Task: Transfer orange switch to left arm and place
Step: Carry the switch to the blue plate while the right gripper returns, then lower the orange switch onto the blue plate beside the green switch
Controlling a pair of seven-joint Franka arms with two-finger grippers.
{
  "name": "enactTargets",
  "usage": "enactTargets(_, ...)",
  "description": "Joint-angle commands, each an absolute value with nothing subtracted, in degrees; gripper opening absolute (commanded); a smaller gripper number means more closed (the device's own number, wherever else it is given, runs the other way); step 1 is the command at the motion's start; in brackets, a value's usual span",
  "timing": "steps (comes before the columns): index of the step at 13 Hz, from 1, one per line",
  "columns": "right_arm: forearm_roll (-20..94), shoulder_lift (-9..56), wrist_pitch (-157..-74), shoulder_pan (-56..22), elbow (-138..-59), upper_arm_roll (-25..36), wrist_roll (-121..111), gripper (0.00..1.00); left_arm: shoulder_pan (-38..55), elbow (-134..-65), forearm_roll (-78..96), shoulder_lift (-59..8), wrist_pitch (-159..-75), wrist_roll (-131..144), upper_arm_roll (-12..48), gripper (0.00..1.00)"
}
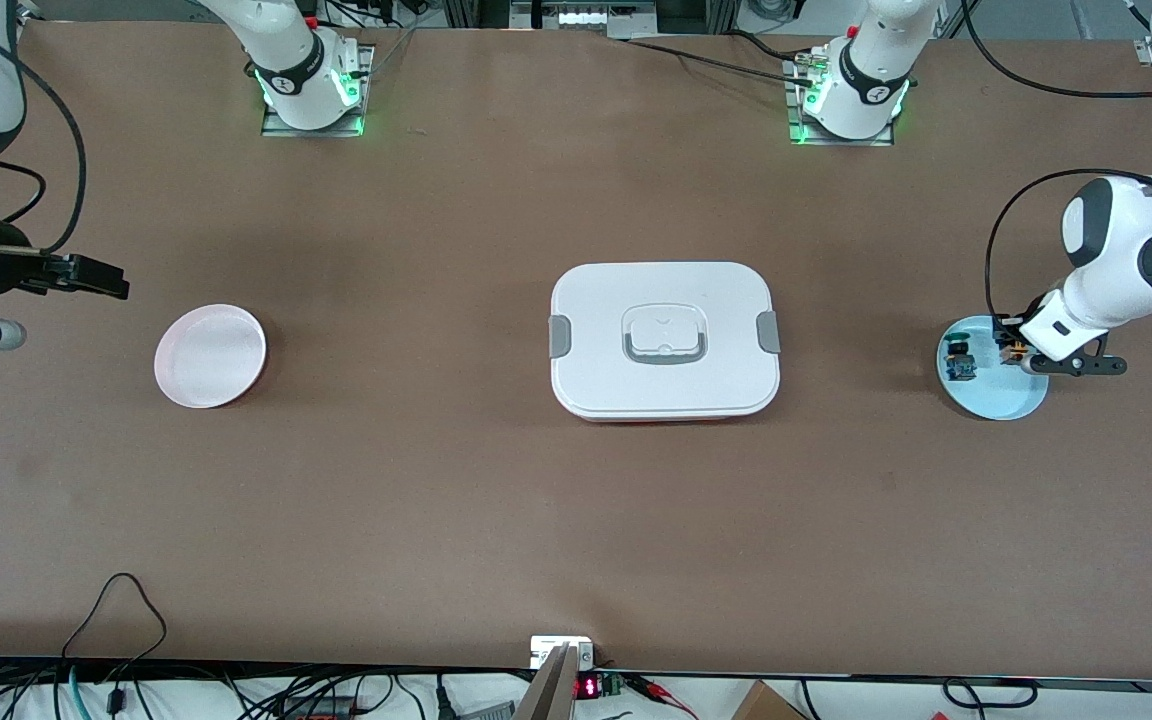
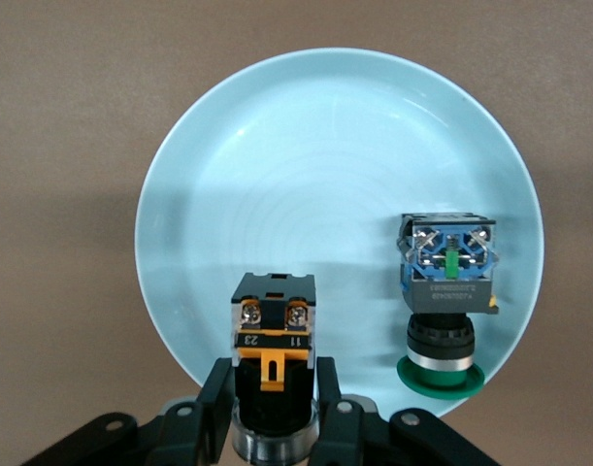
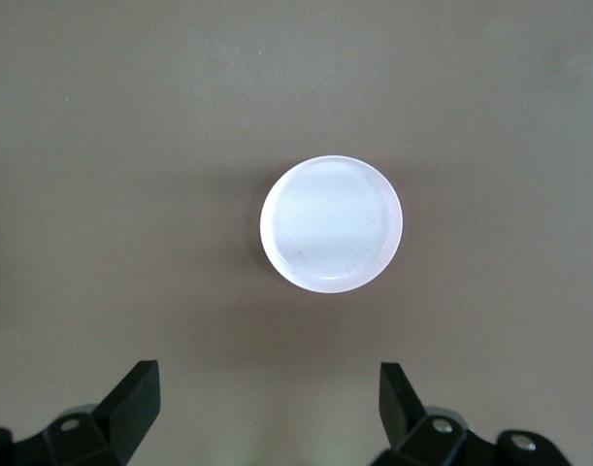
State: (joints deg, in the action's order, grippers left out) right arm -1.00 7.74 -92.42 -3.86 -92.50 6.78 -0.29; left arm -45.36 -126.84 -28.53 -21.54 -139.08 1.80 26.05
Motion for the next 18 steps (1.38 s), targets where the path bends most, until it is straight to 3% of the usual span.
enactTargets(1, -1.85, 2.2, -95.71, -3.95, -99.23, 6.42, -0.08, 1.0, -45.79, -126.56, -30.41, -21.62, -139.66, 6.14, 26.54, 0.0)
enactTargets(7, -1.76, 3.42, -95.89, -5.45, -96.34, 6.33, -0.44, 1.0, -45.88, -125.95, -30.41, -23.29, -139.66, 8.87, 26.54, 0.0)
enactTargets(10, -0.88, 4.74, -95.63, -5.01, -92.74, 6.5, -0.09, 1.0, -45.88, -125.86, -30.41, -23.55, -139.66, 10.46, 26.54, 0.04)
enactTargets(18, -1.14, 3.87, -93.79, -5.09, -92.37, 6.59, -0.79, 1.0, -45.88, -124.19, -30.59, -26.01, -139.83, 9.93, 26.46, 0.12)
